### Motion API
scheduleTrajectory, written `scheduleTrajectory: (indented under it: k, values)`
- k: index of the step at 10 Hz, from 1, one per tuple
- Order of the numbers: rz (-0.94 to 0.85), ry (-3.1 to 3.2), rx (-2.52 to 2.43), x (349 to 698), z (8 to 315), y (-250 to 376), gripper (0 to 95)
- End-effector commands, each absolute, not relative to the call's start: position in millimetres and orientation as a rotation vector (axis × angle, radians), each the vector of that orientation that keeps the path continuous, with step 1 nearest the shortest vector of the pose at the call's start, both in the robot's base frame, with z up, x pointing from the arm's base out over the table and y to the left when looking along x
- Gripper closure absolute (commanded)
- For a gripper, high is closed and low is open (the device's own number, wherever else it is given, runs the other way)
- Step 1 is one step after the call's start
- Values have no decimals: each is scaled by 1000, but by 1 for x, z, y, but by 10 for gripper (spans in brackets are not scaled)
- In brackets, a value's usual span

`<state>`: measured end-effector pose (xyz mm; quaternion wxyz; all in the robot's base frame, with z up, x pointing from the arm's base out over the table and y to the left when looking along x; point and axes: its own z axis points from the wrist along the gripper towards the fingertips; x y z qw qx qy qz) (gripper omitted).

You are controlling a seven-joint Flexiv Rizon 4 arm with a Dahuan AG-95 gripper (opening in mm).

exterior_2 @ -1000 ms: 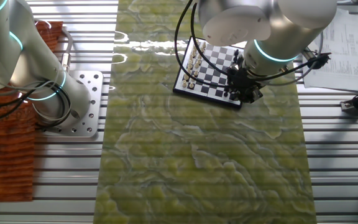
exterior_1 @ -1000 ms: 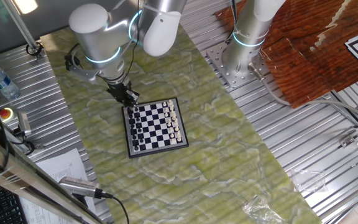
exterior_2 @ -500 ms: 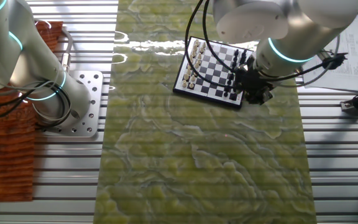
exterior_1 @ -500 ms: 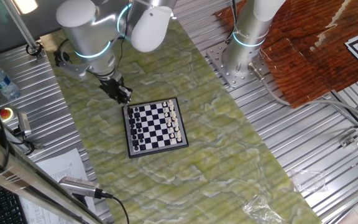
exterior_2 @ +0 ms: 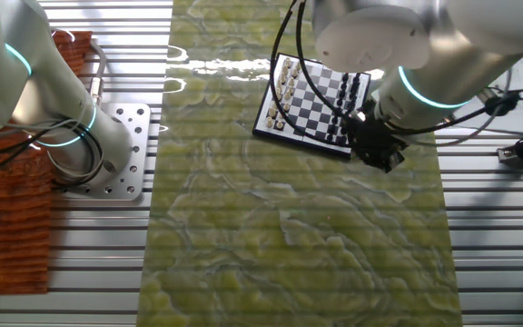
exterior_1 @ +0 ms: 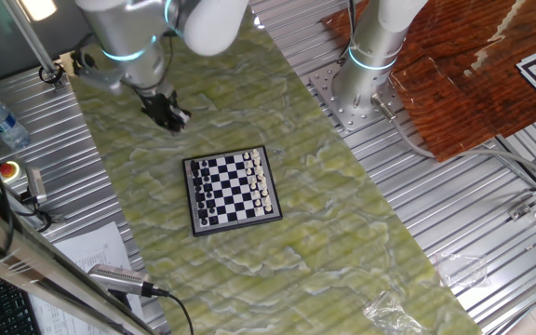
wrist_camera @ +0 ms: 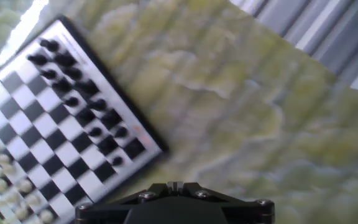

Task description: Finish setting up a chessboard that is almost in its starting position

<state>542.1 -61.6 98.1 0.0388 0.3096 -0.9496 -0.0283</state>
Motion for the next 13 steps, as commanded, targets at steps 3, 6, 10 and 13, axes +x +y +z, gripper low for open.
scheduleTrajectory:
  k: [3,6,10,13]
  values:
    - [36,-3019,359,533,126,-109,950]
    - [-11,-3090,73,530,140,-122,950]
    - [-168,-3098,-3,523,155,-134,950]
    - [-141,-3136,-25,521,153,-134,950]
